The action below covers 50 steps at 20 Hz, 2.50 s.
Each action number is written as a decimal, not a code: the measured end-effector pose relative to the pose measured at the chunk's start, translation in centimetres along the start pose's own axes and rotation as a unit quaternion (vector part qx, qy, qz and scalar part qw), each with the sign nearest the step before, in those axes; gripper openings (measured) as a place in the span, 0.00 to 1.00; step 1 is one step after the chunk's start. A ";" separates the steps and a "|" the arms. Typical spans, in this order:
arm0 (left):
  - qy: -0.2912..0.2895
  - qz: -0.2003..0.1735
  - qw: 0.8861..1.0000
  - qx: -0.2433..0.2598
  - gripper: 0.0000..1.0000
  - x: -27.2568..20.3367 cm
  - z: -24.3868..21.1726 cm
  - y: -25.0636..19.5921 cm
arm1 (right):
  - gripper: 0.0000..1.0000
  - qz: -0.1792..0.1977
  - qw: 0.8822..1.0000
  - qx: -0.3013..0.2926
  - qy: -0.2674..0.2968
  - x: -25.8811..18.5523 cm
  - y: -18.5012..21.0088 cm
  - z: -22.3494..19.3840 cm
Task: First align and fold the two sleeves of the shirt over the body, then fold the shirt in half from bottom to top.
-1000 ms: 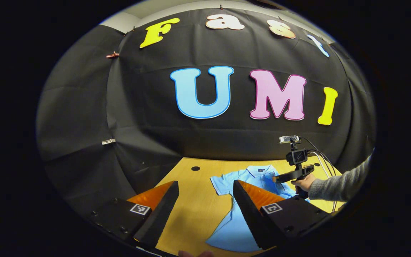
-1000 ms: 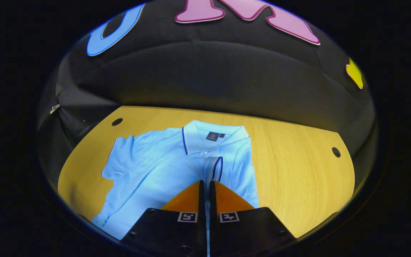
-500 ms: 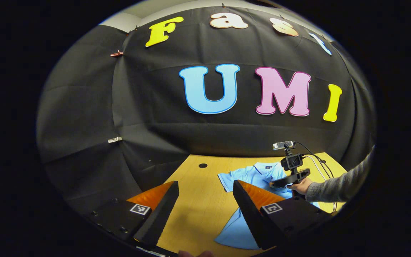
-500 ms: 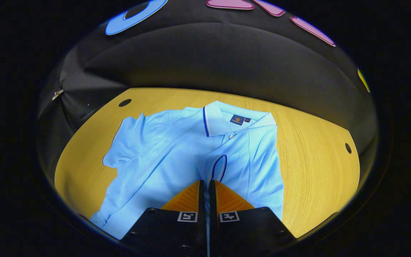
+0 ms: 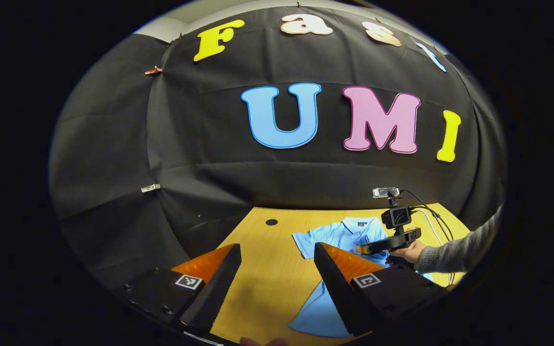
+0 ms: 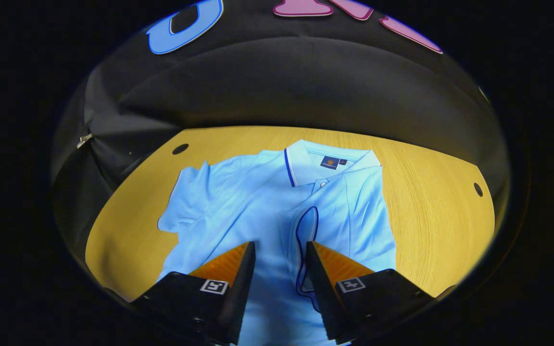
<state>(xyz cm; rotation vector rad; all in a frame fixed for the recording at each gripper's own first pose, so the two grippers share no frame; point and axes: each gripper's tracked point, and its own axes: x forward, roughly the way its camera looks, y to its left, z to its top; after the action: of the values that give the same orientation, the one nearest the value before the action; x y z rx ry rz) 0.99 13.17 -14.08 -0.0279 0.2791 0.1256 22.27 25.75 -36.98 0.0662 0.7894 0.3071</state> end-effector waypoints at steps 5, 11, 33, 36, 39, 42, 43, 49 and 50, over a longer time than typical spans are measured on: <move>0.003 -0.015 1.000 0.015 0.98 4.0 -0.1 -2.2 | 0.96 0.025 0.997 -0.003 -0.075 -3.0 0.7 3.3; 0.005 -0.041 0.999 0.031 0.98 10.2 -0.4 -6.2 | 0.98 0.024 0.986 -0.028 -0.162 -10.1 -0.6 8.0; 0.241 -0.012 0.971 -0.004 0.98 36.8 -17.0 -9.1 | 0.98 -0.026 0.978 0.049 -0.203 -31.2 -14.9 5.1; 0.256 -0.011 0.967 0.005 0.98 37.9 -17.8 -9.2 | 0.98 -0.035 0.979 0.054 -0.193 -31.6 -15.9 4.1; 0.263 -0.022 0.964 0.006 0.99 38.4 -18.4 -9.9 | 0.98 -0.035 0.979 0.062 -0.191 -32.2 -16.2 3.8; 0.270 -0.021 0.962 -0.019 0.98 38.4 -18.5 -9.9 | 0.98 -0.035 0.977 0.067 -0.199 -32.6 -16.3 4.1; 0.272 -0.020 0.962 -0.023 0.98 38.2 -18.7 -9.8 | 0.98 -0.036 0.977 0.069 -0.199 -32.8 -16.5 4.0; 0.279 -0.030 0.959 -0.026 0.54 37.9 -18.7 -10.4 | 0.98 -0.040 0.977 0.080 -0.193 -33.7 -17.4 2.7; 0.278 -0.037 0.959 -0.034 0.42 37.9 -18.5 -10.5 | 0.98 -0.042 0.977 0.083 -0.192 -33.9 -17.7 2.6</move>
<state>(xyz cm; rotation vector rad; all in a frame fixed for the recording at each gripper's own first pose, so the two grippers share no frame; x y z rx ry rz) 33.40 6.44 -42.26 -0.1426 0.8364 0.0510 6.01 -1.00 -14.87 0.2415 0.4296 0.1411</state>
